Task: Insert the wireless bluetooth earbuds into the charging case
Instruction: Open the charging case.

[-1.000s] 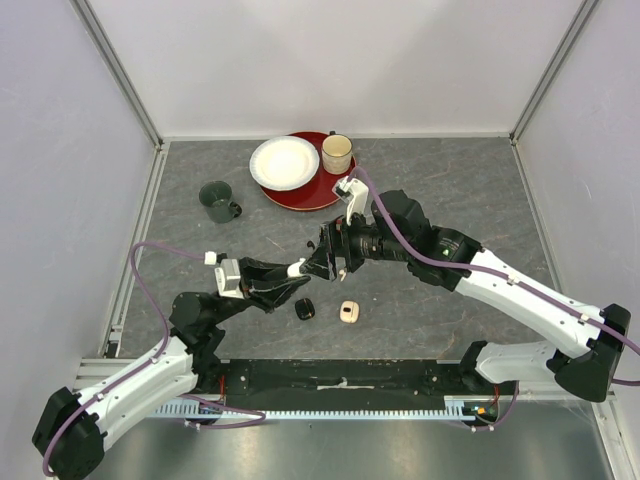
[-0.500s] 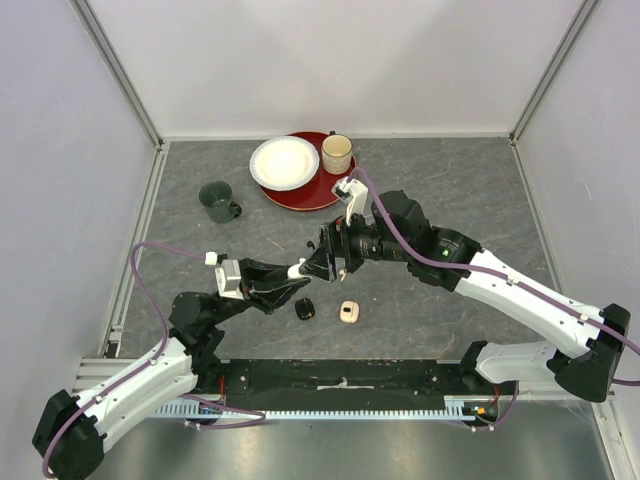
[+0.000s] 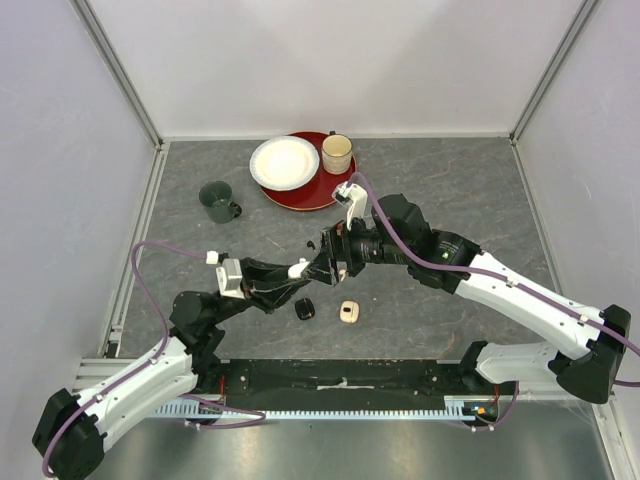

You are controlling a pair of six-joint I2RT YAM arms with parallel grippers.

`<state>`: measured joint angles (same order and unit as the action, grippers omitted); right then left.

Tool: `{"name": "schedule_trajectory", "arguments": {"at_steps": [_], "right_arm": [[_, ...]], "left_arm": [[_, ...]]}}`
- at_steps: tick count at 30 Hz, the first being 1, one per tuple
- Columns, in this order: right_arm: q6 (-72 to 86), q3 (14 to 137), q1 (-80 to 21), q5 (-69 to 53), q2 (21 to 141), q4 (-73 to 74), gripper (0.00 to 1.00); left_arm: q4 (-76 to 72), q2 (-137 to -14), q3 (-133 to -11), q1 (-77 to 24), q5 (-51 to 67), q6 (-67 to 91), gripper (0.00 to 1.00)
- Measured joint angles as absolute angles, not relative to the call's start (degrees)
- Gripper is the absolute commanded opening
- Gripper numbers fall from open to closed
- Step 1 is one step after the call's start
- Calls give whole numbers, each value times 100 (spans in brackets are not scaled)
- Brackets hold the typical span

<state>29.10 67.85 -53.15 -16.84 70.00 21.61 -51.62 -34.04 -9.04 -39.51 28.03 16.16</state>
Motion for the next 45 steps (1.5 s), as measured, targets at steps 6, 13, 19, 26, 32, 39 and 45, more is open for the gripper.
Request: {"name": "schedule_trajectory", "arguments": {"at_steps": [6, 13, 19, 26, 32, 39, 45], "right_arm": [[2910, 6785, -5325, -1507, 7011, 2191, 90], [2912, 6785, -5345, -1299, 7059, 2193, 91], [2939, 6785, -5352, -1253, 7135, 2187, 92], [3039, 6785, -5352, -1234, 7185, 2169, 92], [3131, 6785, -5349, -1236, 7212, 2139, 93], [3234, 6785, -5308, -1295, 7284, 1975, 93], [3354, 6785, -5078, -1194, 7358, 1662, 93]], "left_arm": [[-5111, -3457, -923, -3946, 2783, 1616, 2], [-4974, -3483, -950, -3918, 2718, 1616, 2], [-4871, -3487, -950, -3896, 2700, 1616, 2], [-4812, -3487, -950, -3885, 2681, 1616, 2], [-4803, -3483, -950, -3883, 2652, 1616, 2], [-4722, -3483, -972, -3870, 2648, 1616, 2], [-4661, -3426, -991, -3927, 2904, 1619, 2]]}}
